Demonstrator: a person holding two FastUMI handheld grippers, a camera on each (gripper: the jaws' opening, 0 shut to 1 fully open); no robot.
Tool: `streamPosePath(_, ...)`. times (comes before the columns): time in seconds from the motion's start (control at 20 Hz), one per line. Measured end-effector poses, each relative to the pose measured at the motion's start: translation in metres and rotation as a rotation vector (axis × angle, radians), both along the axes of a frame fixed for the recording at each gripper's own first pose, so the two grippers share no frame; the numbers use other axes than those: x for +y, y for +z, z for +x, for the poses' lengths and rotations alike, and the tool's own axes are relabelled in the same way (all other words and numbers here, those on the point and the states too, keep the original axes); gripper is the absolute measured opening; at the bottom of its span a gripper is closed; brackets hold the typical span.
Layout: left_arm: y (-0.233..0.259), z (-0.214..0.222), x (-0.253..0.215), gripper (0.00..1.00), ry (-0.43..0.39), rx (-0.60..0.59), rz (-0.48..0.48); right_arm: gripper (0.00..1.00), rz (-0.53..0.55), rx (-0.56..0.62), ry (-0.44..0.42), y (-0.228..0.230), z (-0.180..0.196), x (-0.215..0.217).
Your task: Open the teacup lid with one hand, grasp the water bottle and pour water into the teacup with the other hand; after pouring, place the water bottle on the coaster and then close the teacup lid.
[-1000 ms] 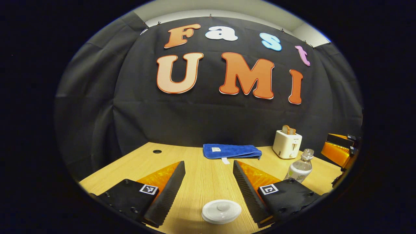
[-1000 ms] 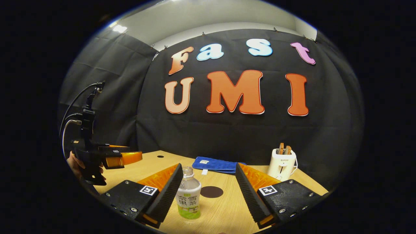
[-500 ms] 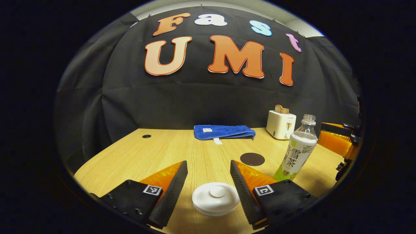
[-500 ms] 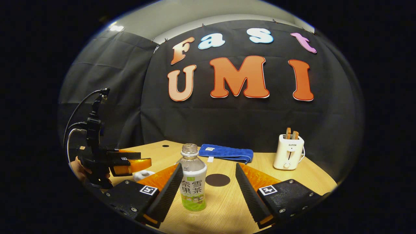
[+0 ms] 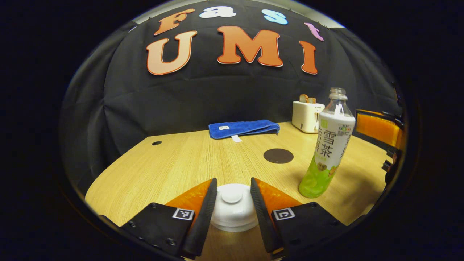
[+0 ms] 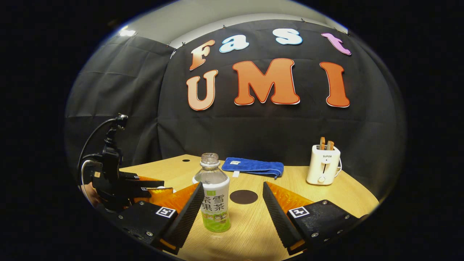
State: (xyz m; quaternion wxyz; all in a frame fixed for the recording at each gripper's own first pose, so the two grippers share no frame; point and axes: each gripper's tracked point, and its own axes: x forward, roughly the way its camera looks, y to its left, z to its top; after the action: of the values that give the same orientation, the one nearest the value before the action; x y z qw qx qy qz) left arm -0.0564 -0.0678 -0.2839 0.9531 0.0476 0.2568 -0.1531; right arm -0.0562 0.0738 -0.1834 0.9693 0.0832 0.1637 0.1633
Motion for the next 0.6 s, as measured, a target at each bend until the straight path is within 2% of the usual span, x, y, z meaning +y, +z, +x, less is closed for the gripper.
streamPosePath(0.05, 0.002, 0.000, -0.002, 0.55, -0.003, -0.011, 0.011, 0.97, 0.000, -0.002, 0.003, 0.000, 0.000, 0.000)
streamPosePath(0.2, 0.006, 0.002, 0.002, 0.55, 0.017, -0.034, 0.019, 0.97, 0.001, -0.003, 0.006, 0.000, -0.001, 0.000)
streamPosePath(0.25, 0.002, 0.004, 0.002, 0.35, 0.022, -0.021, 0.014, 0.97, 0.002, -0.003, 0.007, -0.001, -0.001, 0.000)
streamPosePath(0.4, 0.003, 0.005, 0.001, 0.33, 0.029, -0.030, 0.006, 0.97, -0.001, 0.000, 0.013, -0.002, -0.002, 0.001)
streamPosePath(0.45, 0.007, 0.006, 0.002, 0.35, 0.034, -0.046, 0.006, 0.97, -0.002, 0.000, 0.019, -0.003, -0.002, 0.001)
streamPosePath(0.5, 0.018, 0.005, 0.006, 0.28, 0.045, -0.070, 0.002, 0.97, -0.004, 0.001, 0.026, -0.003, -0.002, 0.002)
streamPosePath(0.6, 0.025, 0.014, 0.008, 0.28, 0.054, -0.105, 0.002, 0.97, -0.013, 0.006, 0.040, -0.007, -0.004, 0.004)
